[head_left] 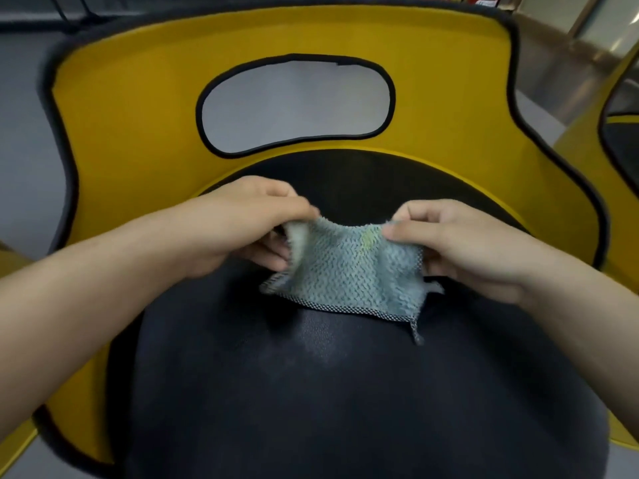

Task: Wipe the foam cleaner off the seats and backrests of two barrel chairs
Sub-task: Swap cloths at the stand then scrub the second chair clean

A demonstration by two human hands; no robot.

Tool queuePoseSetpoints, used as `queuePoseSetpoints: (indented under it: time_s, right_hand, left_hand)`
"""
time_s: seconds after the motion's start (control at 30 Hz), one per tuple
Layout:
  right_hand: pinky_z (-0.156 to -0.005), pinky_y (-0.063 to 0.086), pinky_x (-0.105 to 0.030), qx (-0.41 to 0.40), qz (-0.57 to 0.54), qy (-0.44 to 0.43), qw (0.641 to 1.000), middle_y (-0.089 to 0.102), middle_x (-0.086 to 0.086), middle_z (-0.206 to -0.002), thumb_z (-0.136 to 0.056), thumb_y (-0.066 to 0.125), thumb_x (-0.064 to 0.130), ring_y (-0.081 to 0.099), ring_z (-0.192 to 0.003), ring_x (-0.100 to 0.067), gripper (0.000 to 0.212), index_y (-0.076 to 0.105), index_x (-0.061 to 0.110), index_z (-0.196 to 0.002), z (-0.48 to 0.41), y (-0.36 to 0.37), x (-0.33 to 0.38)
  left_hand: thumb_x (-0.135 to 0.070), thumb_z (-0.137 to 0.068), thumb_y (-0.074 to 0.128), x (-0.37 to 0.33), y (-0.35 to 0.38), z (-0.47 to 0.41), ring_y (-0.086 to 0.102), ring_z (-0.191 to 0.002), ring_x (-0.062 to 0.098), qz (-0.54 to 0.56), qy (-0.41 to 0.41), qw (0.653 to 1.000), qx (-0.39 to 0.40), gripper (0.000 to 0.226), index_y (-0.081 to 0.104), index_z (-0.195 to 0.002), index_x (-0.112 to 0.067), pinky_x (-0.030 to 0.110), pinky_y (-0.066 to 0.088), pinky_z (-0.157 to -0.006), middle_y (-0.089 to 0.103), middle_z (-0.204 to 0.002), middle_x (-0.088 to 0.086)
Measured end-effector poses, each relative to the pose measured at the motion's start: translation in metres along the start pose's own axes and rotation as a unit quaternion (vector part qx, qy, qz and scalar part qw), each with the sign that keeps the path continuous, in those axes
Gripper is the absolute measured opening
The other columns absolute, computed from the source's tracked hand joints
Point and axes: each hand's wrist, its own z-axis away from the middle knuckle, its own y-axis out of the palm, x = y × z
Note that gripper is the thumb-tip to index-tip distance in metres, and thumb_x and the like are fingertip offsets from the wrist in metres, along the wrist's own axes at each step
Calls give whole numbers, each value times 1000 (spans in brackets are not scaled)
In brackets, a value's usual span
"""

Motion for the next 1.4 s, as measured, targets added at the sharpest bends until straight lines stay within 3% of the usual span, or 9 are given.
queuePoseSetpoints:
  time_s: [0.17,0.3,0.5,0.57,0.67,0.77,0.87,1.13,1.4]
  right_hand:
    - [-85,60,-46,20,-104,-47,993,72,-11,-92,-94,66,30,71,-90,-23,16,63,15,-88,8,27,15]
    - [-89,58,-56,-34,-73,-100,992,73,-16,-102,-77,75,50,72,-99,-32,44,65,12,-98,13,29,18]
    - [-90,52,-65,-70,-3,-146,987,74,-12,-94,-91,71,22,70,-96,-38,8,66,15,-90,10,14,17]
    - [-91,53,-58,-48,-41,-155,986,72,-13,-91,-90,69,17,69,-90,-30,9,65,17,-82,9,3,17]
    - [-74,49,-41,-20,-117,-156,981,63,1,-76,-81,62,15,61,-75,-12,14,61,24,-70,9,-14,21]
    - [-70,46,-35,-29,-169,-127,977,57,4,-75,-87,61,5,56,-73,-9,22,54,21,-73,8,-31,24]
    - [-68,51,-32,-73,-238,-79,965,63,0,-81,-93,59,2,62,-77,-12,20,55,17,-81,9,-42,33]
    - [-93,57,-42,-101,-338,2,936,72,-12,-120,-90,68,12,69,-111,-27,35,63,7,-124,53,-72,118]
    - [-82,59,-34,-212,-338,16,917,74,-11,-109,-93,67,15,71,-99,-24,19,70,5,-109,140,-116,260]
  left_hand:
    - [-31,-103,58,-20,33,13,77,-77,20,115,6,992,50,23,67,-100,-10,28,63,-63,78,-88,8]
    - [-28,-110,40,-28,28,16,77,-87,29,188,6,979,80,36,70,-110,-7,35,64,-69,79,-96,12]
    - [-21,-99,63,-27,16,1,74,-92,14,-49,131,990,6,16,72,-111,-27,29,63,-69,75,-102,-5]
    - [-33,-88,74,-21,16,-20,67,-107,5,-103,170,980,14,43,60,-128,-42,30,59,-87,65,-120,-13]
    - [-39,-86,72,-20,21,-47,66,-117,7,85,104,979,155,62,49,-143,-38,32,53,-102,70,-126,-8]
    - [-31,-96,66,-29,25,-65,68,-112,19,183,53,957,218,40,64,-134,-18,30,56,-97,71,-124,5]
    - [-27,-93,62,-51,25,-68,71,-100,18,212,54,963,159,30,72,-117,-13,31,60,-87,74,-115,6]
    - [-25,-85,67,-165,10,-28,74,-92,17,236,61,964,106,24,71,-106,-13,27,59,-73,77,-101,4]
    - [-28,-86,70,-311,-30,33,72,-88,12,203,55,973,98,22,73,-104,-16,26,56,-73,76,-98,1]
